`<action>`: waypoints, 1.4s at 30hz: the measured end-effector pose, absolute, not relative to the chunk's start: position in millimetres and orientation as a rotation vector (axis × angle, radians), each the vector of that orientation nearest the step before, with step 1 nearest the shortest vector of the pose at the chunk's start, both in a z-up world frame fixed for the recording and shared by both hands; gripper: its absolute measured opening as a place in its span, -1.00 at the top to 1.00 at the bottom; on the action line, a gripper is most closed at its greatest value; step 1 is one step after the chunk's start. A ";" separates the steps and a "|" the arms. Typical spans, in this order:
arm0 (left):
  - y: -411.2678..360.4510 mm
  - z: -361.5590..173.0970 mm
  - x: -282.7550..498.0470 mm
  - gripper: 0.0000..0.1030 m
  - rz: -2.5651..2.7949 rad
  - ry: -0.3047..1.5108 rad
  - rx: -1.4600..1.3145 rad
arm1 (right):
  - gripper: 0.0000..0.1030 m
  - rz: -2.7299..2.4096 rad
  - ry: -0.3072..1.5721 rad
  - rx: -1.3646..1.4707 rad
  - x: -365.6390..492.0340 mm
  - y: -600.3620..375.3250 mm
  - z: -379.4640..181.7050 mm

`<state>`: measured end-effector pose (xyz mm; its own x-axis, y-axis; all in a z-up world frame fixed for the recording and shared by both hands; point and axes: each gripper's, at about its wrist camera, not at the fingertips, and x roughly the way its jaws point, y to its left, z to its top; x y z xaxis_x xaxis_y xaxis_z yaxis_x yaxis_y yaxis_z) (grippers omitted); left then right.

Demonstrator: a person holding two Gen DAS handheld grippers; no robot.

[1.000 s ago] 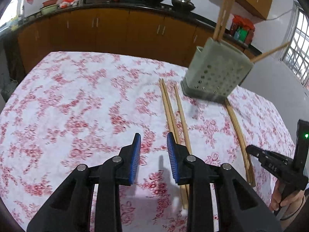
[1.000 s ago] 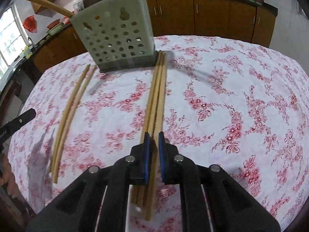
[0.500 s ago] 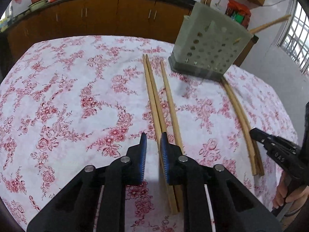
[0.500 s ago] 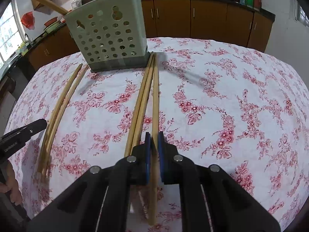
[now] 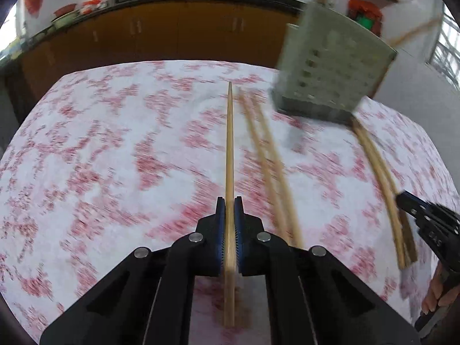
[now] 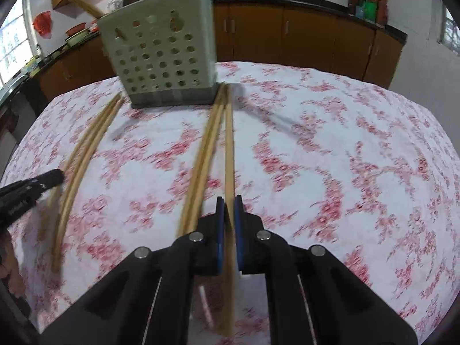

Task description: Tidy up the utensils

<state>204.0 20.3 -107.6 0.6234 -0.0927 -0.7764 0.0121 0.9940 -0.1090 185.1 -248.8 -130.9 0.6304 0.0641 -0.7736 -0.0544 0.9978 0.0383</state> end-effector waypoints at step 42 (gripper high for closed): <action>50.9 -108.1 210.0 0.84 -0.021 0.861 -0.119 | 0.82 0.056 0.862 0.020 195.2 -248.7 -132.1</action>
